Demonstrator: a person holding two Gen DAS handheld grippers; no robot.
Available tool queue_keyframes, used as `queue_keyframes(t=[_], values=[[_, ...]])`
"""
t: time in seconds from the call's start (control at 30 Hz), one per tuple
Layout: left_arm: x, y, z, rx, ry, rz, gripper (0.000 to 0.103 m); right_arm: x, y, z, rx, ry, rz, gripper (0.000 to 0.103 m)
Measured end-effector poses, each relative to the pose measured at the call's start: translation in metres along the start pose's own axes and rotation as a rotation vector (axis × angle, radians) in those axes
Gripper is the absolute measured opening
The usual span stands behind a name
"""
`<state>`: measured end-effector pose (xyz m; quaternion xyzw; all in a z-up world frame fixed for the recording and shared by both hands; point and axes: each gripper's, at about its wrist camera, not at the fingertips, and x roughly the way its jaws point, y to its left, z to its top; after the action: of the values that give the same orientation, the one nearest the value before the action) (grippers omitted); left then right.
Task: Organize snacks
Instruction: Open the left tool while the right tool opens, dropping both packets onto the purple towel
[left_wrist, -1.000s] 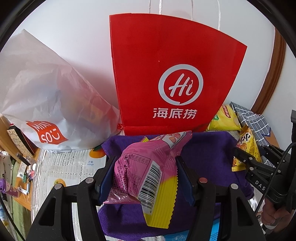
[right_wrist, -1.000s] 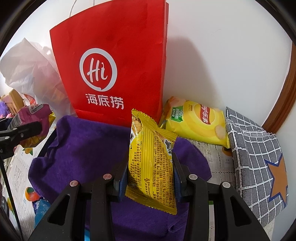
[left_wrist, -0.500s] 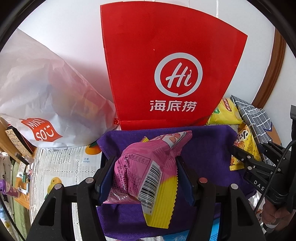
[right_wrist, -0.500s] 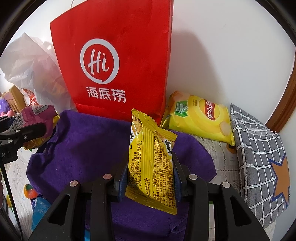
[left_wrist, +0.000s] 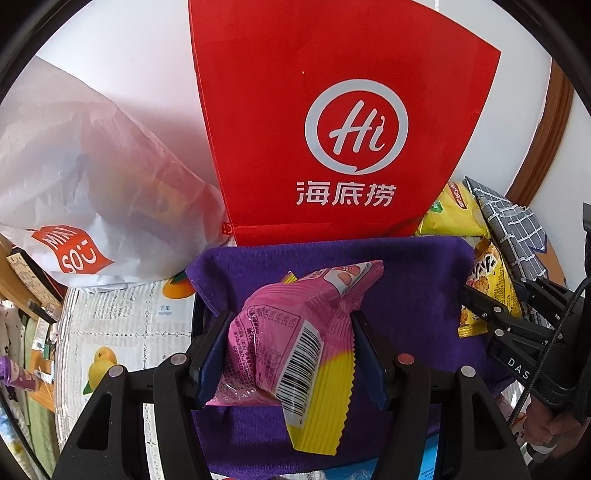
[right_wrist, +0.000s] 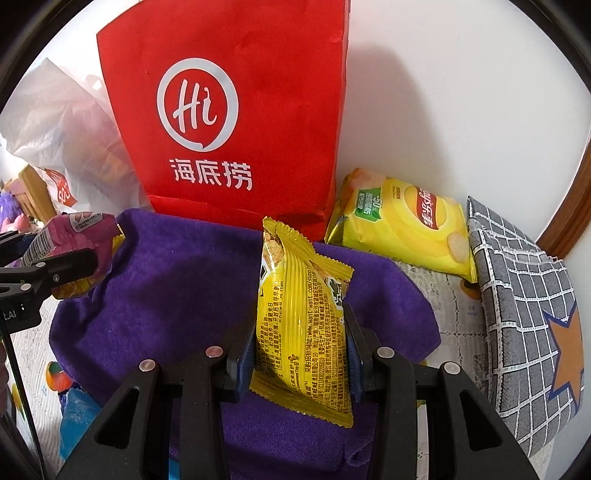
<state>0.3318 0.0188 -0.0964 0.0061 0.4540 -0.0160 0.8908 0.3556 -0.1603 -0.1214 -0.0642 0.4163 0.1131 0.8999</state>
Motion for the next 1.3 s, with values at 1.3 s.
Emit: queue_keyframes(t=[1.3], values=[[-0.017, -0.009, 0.002, 0.039, 0.004, -0.022, 0.073, -0.013, 0.008, -0.001, -0.016, 0.010, 0.003, 0.082]])
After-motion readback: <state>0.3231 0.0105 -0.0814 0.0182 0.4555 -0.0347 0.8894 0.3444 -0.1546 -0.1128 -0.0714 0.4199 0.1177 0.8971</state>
